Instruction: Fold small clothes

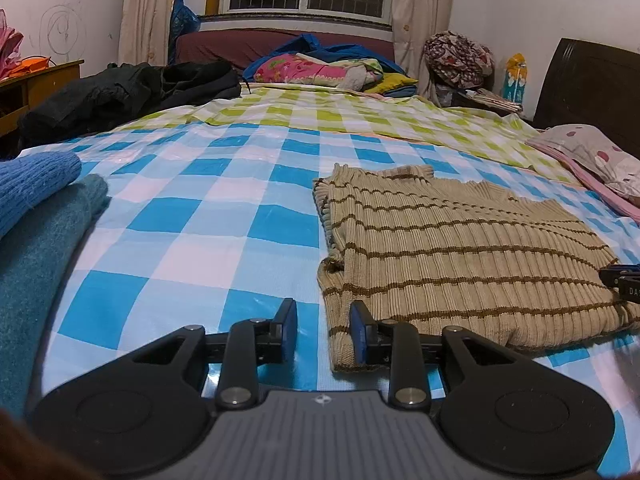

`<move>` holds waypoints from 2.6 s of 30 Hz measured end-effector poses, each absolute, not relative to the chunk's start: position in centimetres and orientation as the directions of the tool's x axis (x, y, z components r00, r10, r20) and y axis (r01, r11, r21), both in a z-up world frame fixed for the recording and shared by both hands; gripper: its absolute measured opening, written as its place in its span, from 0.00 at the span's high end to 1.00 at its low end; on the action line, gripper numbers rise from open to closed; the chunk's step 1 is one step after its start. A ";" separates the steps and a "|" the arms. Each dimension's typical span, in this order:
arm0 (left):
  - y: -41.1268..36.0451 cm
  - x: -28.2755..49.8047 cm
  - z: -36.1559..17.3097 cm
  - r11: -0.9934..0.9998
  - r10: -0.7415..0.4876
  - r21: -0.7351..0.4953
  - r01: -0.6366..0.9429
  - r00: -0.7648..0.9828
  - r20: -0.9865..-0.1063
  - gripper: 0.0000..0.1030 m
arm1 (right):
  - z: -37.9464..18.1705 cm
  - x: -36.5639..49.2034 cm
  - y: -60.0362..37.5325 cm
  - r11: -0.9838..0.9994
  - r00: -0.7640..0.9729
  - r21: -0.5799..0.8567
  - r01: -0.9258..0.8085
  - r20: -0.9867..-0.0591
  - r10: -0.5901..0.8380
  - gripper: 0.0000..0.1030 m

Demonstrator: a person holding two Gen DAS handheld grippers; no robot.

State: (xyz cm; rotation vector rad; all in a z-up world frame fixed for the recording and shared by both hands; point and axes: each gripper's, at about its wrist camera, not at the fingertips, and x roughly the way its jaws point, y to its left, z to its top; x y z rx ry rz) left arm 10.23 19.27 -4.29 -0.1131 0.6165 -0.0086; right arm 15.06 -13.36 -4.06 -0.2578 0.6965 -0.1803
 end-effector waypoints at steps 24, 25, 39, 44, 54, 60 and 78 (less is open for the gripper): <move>19.5 10.2 -4.3 0.991 -0.051 -0.133 -0.032 0.816 -0.575 0.64 | -4.2 15.0 -13.2 0.951 0.754 -0.299 0.078 -0.607 -0.252 0.85; 19.5 10.1 -4.3 0.991 -0.051 -0.133 -0.033 0.816 -0.575 0.64 | -4.2 15.0 -13.2 0.951 0.753 -0.298 0.078 -0.607 -0.252 0.85; 19.4 9.8 -3.7 0.993 -0.042 -0.115 -0.028 0.826 -0.563 0.64 | -3.9 14.7 -13.4 0.957 0.748 -0.279 0.083 -0.616 -0.245 0.80; 19.4 9.9 -3.9 0.993 -0.038 -0.110 -0.031 0.818 -0.574 0.63 | -3.5 14.5 -13.3 0.957 0.745 -0.277 0.086 -0.620 -0.246 0.78; 19.6 9.9 -3.8 0.992 -0.050 -0.126 -0.029 0.815 -0.578 0.63 | -3.0 14.3 -13.1 0.957 0.744 -0.277 0.084 -0.622 -0.245 0.69; 19.7 9.9 -3.8 0.990 -0.063 -0.142 -0.025 0.812 -0.580 0.63 | -2.3 14.2 -12.7 0.959 0.753 -0.272 0.082 -0.613 -0.239 0.68; 20.0 9.9 -4.0 0.977 -0.124 -0.215 -0.004 0.807 -0.578 0.63 | 1.5 20.8 0.3 0.969 0.760 -0.123 -0.214 -0.644 0.086 0.60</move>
